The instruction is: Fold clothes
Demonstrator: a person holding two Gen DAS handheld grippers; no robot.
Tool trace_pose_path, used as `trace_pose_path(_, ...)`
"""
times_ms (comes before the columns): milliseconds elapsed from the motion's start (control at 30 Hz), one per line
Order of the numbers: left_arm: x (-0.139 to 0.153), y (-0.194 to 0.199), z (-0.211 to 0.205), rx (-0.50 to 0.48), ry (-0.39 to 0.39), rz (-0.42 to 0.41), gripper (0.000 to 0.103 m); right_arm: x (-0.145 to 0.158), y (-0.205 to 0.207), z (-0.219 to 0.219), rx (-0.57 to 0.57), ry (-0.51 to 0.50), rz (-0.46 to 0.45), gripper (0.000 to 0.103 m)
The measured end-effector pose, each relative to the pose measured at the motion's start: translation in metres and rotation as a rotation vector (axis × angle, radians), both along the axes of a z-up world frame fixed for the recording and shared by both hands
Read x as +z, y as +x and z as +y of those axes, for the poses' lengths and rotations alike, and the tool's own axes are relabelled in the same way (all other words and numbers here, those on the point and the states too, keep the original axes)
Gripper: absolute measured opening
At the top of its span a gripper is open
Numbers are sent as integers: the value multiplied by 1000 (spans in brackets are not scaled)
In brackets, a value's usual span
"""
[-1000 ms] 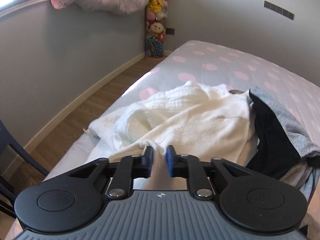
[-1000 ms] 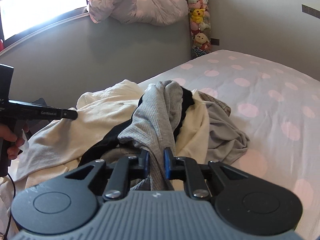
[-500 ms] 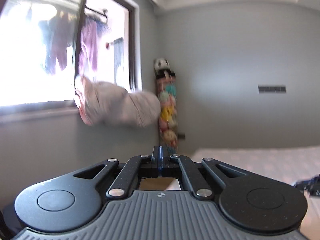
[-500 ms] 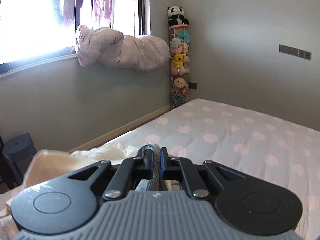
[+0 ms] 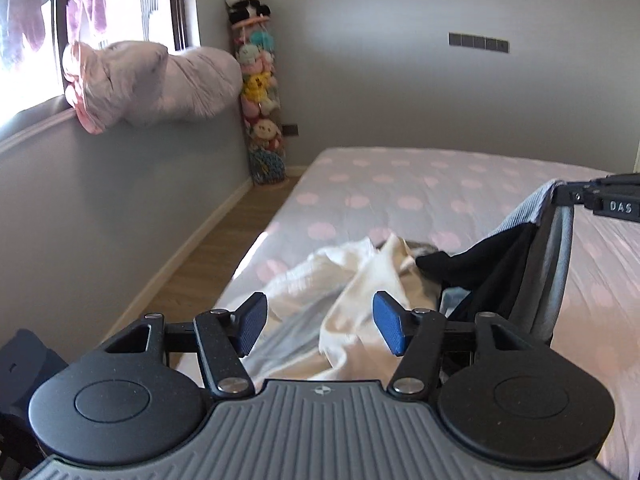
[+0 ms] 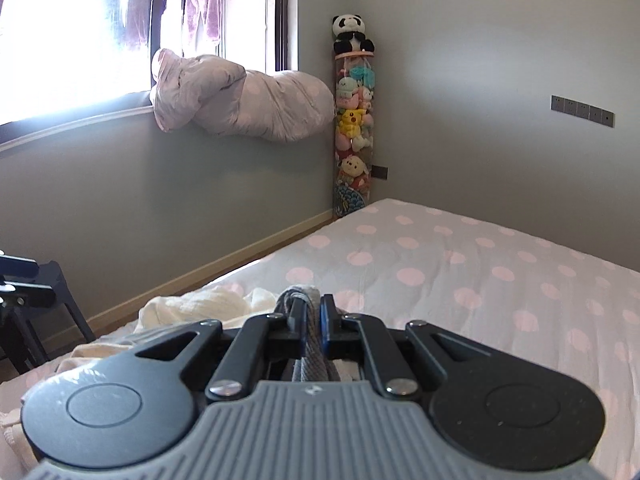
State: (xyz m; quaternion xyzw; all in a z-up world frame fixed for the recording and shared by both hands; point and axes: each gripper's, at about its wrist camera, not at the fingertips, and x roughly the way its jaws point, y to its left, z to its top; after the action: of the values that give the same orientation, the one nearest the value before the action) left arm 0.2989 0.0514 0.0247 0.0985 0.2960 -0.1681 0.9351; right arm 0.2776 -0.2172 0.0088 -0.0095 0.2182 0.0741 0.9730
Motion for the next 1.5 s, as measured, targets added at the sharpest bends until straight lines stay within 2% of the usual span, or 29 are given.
trace_pose_path(133,-42,21,-7,1,10,88,58,-17,6,0,20,-3,31,8)
trace_pose_path(400,-100,47,-24,25,34,225,60,-51,32,-5,42,14,85,8)
trace_pose_path(467,-112,55,-26,41,28,257,47,-59,38,-6,43,17,106,8)
trace_pose_path(500,-116,60,-24,52,9,270,25,-62,41,-6,44,18,116,8)
trace_pose_path(533,-120,64,-22,63,-11,284,8,-64,44,-7,45,19,123,8)
trace_pose_path(567,-121,66,-20,75,-30,285,8,-66,46,-8,47,20,130,8)
trace_pose_path(600,-115,65,-18,84,-41,246,7,-64,48,-8,49,19,130,8)
trace_pose_path(667,-91,58,-13,98,-36,120,7,-60,51,-8,53,17,124,8)
trace_pose_path(767,-36,46,7,138,-80,-44,6,-42,56,1,75,18,90,8)
trace_pose_path(867,20,33,28,146,-147,-148,6,-13,58,19,111,3,21,8)
trace_pose_path(967,71,-1,29,140,-71,-354,6,18,61,35,135,0,-45,8)
trace_pose_path(1067,120,-30,40,140,-102,-461,6,45,69,46,135,18,-94,8)
trace_pose_path(1167,158,-58,46,157,-93,-587,6,69,78,58,117,3,-149,8)
trace_pose_path(1233,183,-76,46,159,-98,-651,6,79,87,64,101,-3,-145,8)
trace_pose_path(1267,194,-82,45,151,-106,-660,6,78,90,66,117,2,-110,9)
trace_pose_path(1367,215,-96,34,111,-109,-671,6,69,100,72,192,26,25,21)
trace_pose_path(1433,222,-107,26,77,-111,-684,6,61,85,72,196,14,27,45)
trace_pose_path(1500,229,-117,18,37,-134,-692,6,55,67,69,215,16,34,58)
